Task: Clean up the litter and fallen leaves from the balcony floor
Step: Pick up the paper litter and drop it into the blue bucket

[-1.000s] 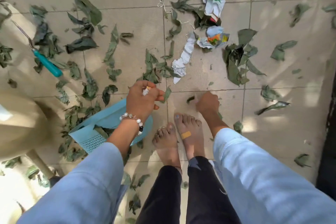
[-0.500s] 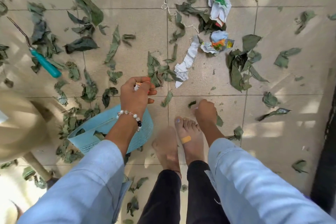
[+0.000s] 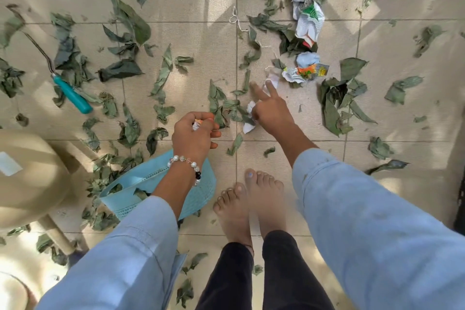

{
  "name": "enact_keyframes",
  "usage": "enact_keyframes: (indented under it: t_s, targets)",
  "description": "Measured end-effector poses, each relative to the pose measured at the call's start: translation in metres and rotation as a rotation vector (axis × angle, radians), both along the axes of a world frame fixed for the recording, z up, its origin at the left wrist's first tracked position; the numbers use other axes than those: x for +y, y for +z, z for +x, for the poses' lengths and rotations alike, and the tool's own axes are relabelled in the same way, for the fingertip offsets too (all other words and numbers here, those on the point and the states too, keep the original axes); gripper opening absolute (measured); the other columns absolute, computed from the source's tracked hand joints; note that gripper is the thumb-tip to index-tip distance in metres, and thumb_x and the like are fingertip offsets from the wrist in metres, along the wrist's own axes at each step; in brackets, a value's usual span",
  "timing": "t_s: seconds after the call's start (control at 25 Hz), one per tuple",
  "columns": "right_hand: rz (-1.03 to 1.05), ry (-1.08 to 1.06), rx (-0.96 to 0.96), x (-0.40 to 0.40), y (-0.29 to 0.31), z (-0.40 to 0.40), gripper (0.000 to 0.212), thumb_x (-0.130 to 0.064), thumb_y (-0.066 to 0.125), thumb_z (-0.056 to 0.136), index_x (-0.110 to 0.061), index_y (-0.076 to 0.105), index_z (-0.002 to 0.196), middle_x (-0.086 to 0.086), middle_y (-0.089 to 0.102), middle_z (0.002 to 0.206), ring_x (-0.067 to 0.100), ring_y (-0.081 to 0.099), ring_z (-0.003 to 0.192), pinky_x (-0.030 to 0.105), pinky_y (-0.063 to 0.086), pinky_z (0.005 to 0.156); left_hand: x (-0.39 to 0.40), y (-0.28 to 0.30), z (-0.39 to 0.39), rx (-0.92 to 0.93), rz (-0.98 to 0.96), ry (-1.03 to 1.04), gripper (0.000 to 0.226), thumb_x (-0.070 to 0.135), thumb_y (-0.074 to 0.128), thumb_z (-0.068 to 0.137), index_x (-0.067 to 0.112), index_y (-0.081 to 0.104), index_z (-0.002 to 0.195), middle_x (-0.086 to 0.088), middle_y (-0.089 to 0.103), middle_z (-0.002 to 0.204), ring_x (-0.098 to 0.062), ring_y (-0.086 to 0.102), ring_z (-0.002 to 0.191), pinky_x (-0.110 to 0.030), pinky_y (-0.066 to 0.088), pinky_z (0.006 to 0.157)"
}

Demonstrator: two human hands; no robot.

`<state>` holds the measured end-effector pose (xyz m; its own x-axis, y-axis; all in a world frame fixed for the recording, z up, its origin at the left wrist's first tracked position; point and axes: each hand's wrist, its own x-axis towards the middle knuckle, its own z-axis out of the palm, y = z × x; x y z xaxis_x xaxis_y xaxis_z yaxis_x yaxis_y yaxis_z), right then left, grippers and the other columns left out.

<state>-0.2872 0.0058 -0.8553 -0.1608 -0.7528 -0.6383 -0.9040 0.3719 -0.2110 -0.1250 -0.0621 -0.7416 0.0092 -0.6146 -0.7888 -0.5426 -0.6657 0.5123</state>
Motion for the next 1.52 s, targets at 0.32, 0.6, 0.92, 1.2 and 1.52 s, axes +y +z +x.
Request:
enact_keyframes:
  t_s: [0.32,0.6,0.92,1.2,1.52]
  targets:
    - [-0.301,-1.047,-0.367,0.062,0.055,-0.013,0.009,-0.002,0.075,0.074,-0.010,0.075,0.076,0.004,0.073,0.080,0.017,0.066,0.075,0.025,0.048,0.073,0.016,0.036,-0.014,-0.007,0.063,0.087,0.013,0.003,0.052,0.094,0.011,0.061,0.092,-0.005,0.065,0.073,-0.016,0.062,0.059,-0.020,0.047,0.043]
    - [-0.402,-1.618,-1.220,0.127,0.287,-0.008,0.024,0.012,0.076,0.062,-0.009,0.070,0.071,0.009,0.071,0.068,0.016,0.066,0.061,0.021,0.051,0.056,0.065,0.167,-0.075,0.116,0.181,0.100,0.022,-0.006,0.042,0.095,0.006,0.059,0.089,-0.011,0.062,0.077,-0.020,0.056,0.063,-0.028,0.044,0.055]
    - [-1.114,-2.206,-1.311,0.249,0.510,0.003,0.016,0.009,0.046,0.090,-0.001,0.057,0.095,0.000,0.068,0.064,0.009,0.063,0.053,0.020,0.051,0.049,0.206,0.338,-0.136,0.360,0.764,-0.208,0.060,0.052,0.044,0.096,-0.003,0.061,0.115,-0.020,0.067,0.097,-0.028,0.067,0.076,-0.035,0.058,0.066]
    - [-1.152,-2.360,-0.389,0.405,0.536,0.047,0.028,-0.013,0.058,0.078,-0.026,0.067,0.101,0.005,0.068,0.105,0.019,0.065,0.098,0.036,0.052,0.086,0.411,0.421,-0.153,0.333,0.713,-0.666,0.023,0.026,0.063,0.092,0.008,0.066,0.078,-0.012,0.066,0.075,-0.021,0.064,0.065,-0.029,0.051,0.065]
    - [-1.786,-2.832,-1.102,0.604,0.472,0.079,0.023,-0.027,0.051,0.090,-0.017,0.064,0.106,0.012,0.065,0.110,0.028,0.059,0.103,0.038,0.043,0.093,0.604,0.363,-0.130,0.334,0.589,-0.974,0.008,0.007,0.070,0.067,0.014,0.071,0.070,-0.013,0.069,0.076,-0.025,0.065,0.071,-0.042,0.054,0.075]
